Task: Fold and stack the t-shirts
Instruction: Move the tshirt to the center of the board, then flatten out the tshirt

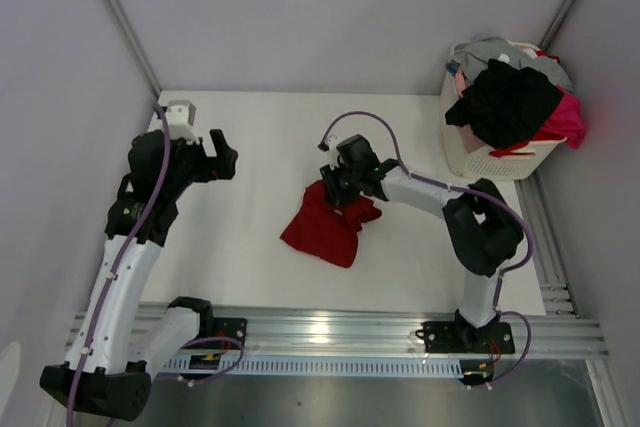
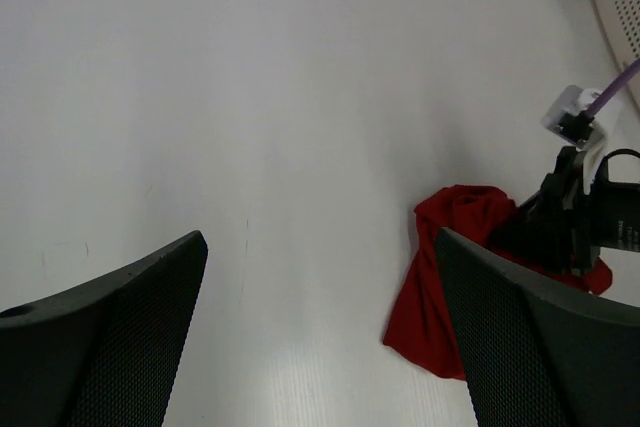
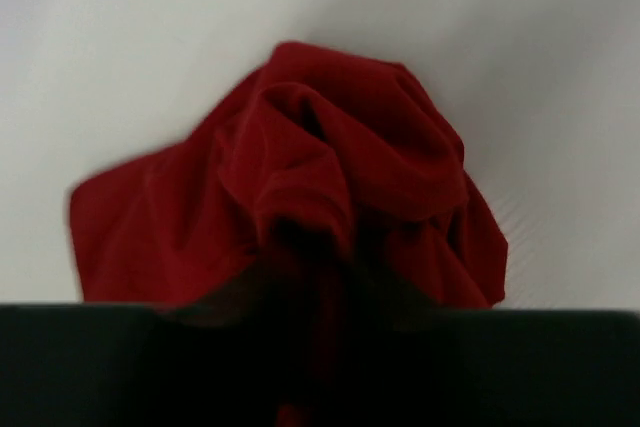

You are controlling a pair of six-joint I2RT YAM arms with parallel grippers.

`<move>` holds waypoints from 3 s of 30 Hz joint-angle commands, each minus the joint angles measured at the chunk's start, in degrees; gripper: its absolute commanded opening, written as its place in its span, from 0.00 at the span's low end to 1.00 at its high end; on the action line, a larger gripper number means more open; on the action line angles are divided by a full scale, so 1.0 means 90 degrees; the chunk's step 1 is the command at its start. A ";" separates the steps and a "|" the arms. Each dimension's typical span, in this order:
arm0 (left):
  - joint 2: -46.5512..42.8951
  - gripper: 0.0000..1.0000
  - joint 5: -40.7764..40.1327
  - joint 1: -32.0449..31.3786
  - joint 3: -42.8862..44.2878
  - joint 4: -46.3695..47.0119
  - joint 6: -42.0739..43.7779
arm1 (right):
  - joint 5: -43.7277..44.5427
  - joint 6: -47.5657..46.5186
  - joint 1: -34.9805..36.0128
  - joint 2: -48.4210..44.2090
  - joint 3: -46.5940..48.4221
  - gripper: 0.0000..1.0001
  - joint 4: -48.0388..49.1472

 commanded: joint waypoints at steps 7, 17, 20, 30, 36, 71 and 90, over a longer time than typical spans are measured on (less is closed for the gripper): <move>-0.0129 0.99 0.0577 0.0019 -0.0959 0.0222 -0.0355 | 0.0390 -0.0264 -0.0003 -0.0427 0.1409 1.00 -0.0681; 0.0017 0.99 0.0985 0.0019 -0.1048 0.0476 -0.0511 | 0.1357 0.0251 -0.0091 -0.2105 0.0868 0.99 -0.1736; 0.0104 0.99 0.1357 0.0019 -0.1048 0.0652 -0.0619 | 0.1183 0.0992 -0.0130 -0.2662 -0.0185 0.96 -0.1504; 0.0222 0.99 0.1398 0.0019 -0.1203 0.0419 -0.0609 | 0.0527 0.1602 0.0348 -0.2324 -0.1177 0.67 -0.0361; 0.0018 0.99 0.1504 0.0019 -0.1545 0.0369 -0.0687 | 0.0868 0.1328 0.0466 -0.1280 -0.0387 0.67 -0.0135; 0.3394 0.97 -0.1685 -0.4853 -0.1197 0.3008 -0.2590 | 0.0928 0.0751 0.0007 0.0060 0.2202 0.00 -0.0331; 0.5603 0.38 -0.3799 -0.5675 -0.0441 0.2907 -0.2993 | 0.0967 0.0644 -0.0462 0.0079 0.2241 0.00 -0.0389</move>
